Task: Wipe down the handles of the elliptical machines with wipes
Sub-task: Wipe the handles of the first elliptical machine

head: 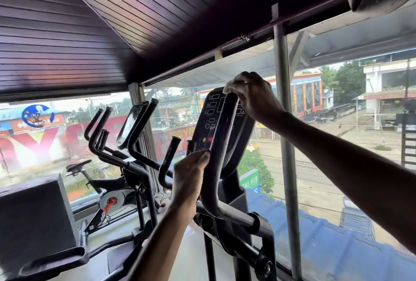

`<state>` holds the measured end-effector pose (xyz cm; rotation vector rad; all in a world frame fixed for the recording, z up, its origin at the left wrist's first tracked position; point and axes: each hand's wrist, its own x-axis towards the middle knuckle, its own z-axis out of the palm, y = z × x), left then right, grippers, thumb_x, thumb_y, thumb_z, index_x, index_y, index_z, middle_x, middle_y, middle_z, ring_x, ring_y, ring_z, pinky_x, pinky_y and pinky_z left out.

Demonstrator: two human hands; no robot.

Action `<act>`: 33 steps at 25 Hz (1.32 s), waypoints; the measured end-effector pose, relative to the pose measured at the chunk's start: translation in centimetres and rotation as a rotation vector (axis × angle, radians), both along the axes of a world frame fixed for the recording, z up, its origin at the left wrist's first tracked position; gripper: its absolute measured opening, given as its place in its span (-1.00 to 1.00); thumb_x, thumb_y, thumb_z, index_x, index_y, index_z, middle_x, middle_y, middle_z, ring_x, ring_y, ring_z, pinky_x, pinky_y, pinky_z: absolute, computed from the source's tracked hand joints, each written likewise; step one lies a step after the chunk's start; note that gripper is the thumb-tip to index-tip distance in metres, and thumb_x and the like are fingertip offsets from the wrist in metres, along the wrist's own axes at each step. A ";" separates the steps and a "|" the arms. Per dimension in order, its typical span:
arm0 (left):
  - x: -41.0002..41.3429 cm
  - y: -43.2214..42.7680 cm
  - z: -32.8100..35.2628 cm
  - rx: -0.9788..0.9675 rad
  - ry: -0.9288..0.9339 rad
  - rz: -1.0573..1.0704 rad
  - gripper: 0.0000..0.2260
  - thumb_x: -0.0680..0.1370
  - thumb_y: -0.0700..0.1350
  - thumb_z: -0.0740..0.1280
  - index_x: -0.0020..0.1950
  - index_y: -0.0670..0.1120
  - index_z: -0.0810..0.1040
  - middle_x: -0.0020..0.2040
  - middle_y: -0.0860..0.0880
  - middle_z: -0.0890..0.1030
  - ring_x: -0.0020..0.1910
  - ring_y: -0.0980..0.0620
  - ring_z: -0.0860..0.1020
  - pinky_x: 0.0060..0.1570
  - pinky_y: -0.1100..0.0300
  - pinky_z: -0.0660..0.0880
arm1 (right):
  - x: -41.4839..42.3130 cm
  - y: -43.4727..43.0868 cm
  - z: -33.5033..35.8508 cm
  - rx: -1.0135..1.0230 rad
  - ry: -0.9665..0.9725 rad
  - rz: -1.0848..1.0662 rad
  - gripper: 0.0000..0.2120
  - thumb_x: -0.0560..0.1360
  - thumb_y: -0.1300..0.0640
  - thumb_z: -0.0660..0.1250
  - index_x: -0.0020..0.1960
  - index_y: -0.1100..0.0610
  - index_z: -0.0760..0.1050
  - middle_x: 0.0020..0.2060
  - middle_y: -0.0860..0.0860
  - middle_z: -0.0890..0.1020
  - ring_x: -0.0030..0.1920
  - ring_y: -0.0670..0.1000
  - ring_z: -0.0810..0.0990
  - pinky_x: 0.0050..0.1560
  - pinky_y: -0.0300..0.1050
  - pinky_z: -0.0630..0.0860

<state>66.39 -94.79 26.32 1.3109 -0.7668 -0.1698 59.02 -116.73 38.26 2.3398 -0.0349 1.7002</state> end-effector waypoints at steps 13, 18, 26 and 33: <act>1.0 -0.2 -0.6 -0.050 -0.005 -0.040 -0.83 0.60 -0.17 0.42 0.17 -0.10 0.72 -0.01 0.04 0.77 0.02 0.14 0.72 0.13 0.18 0.62 | 0.1 0.8 -3.0 0.165 -0.191 0.103 -0.82 0.58 0.19 0.44 0.16 0.14 0.71 0.06 0.02 0.72 0.05 0.05 0.67 0.08 -0.01 0.64; 1.1 -0.2 -0.7 -0.071 0.000 -0.062 -0.84 0.59 -0.22 0.41 0.14 -0.11 0.73 -0.04 0.06 0.77 0.00 0.14 0.72 -0.01 0.32 0.61 | 0.5 0.5 -2.1 0.275 -0.275 0.084 -0.82 0.57 0.16 0.43 0.14 0.12 0.71 -0.07 0.04 0.72 -0.07 0.08 0.66 0.05 0.11 0.61; 0.6 0.1 -0.6 -0.086 0.020 -0.062 -0.85 0.60 -0.22 0.41 0.13 -0.10 0.72 -0.03 0.05 0.77 -0.02 0.15 0.72 -0.02 0.32 0.63 | 0.2 1.9 -1.3 0.110 0.065 0.110 -0.86 0.60 0.11 0.42 0.07 -0.04 0.75 0.02 -0.08 0.70 0.05 -0.06 0.65 0.14 -0.05 0.55; 0.8 0.4 -0.7 -0.053 -0.006 -0.079 -0.82 0.62 -0.19 0.38 0.18 -0.09 0.72 0.01 0.08 0.76 0.06 0.15 0.71 0.08 0.26 0.61 | -0.5 2.7 -0.9 -0.004 0.162 0.042 -0.81 0.58 0.24 0.43 0.09 0.03 0.74 0.03 -0.04 0.67 0.02 -0.03 0.65 0.06 0.03 0.63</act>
